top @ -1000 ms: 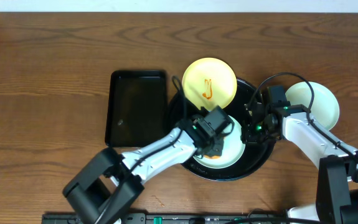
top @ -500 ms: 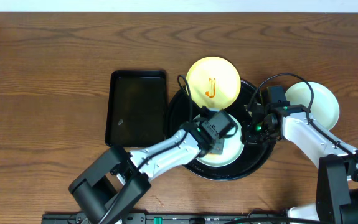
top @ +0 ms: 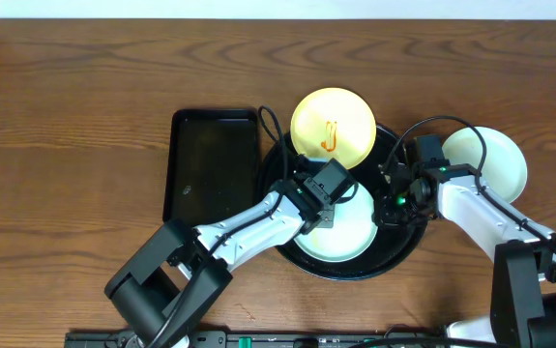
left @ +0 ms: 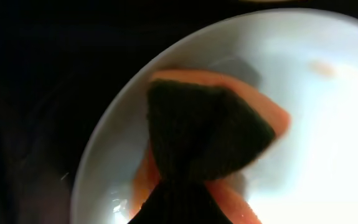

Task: Clean dirty plates on tray and stack at the side
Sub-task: 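Scrub the held green plate with the sponge in the left gripper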

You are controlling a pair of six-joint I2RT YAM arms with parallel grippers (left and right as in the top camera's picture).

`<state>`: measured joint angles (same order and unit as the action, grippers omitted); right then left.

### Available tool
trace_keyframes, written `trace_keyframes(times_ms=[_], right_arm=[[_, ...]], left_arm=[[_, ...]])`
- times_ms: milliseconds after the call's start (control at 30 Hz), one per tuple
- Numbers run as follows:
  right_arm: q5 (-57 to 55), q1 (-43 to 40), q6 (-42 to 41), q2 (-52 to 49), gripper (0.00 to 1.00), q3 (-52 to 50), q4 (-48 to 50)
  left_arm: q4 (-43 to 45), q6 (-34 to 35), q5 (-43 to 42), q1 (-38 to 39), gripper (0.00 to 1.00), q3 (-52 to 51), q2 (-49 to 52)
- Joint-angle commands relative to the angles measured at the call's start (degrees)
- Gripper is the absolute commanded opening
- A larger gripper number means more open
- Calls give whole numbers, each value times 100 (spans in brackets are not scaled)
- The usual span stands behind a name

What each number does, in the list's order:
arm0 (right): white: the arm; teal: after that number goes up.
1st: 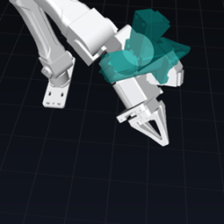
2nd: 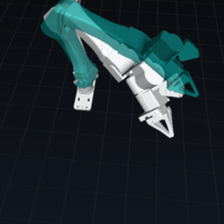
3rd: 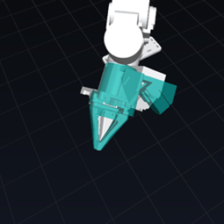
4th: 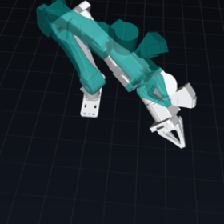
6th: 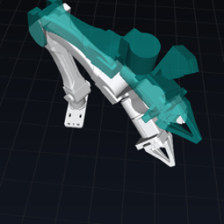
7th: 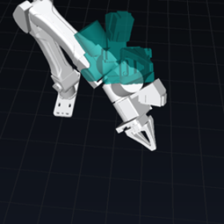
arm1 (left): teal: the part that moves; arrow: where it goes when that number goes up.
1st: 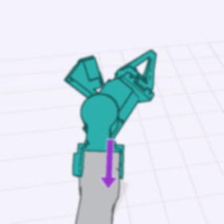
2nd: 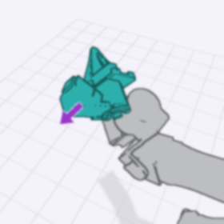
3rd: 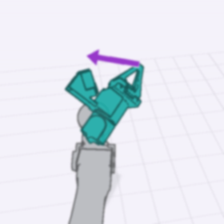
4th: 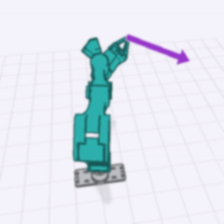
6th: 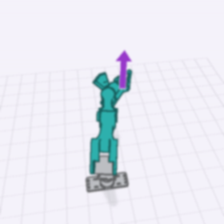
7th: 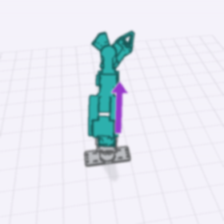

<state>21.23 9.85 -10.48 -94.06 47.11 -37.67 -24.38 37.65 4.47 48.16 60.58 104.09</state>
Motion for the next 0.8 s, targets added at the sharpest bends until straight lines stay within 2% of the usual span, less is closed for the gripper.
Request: trace_keyframes(times_ms=[0,233,300,400,600,767], right_arm=[[-63,111,-35,-35,1,-98,-26],[-63,111,-17,-35,1,-98,-39],[-63,114,-20,-35,1,-98,-39],[-63,111,-20,-35,1,-98,-35],[-61,111,-20,-35,1,-96,-50],[-61,114,-20,-35,1,-96,-48]], left_arm=[[-461,-146,140,-26,8,-76,57],[-437,-282,85,-26,8,153,-387],[-129,-511,-122,-24,8,199,-542],[420,-503,-498,-24,8,199,-629],[824,-393,-627,-20,8,190,-334],[1106,-396,-1102,-17,8,190,68]])
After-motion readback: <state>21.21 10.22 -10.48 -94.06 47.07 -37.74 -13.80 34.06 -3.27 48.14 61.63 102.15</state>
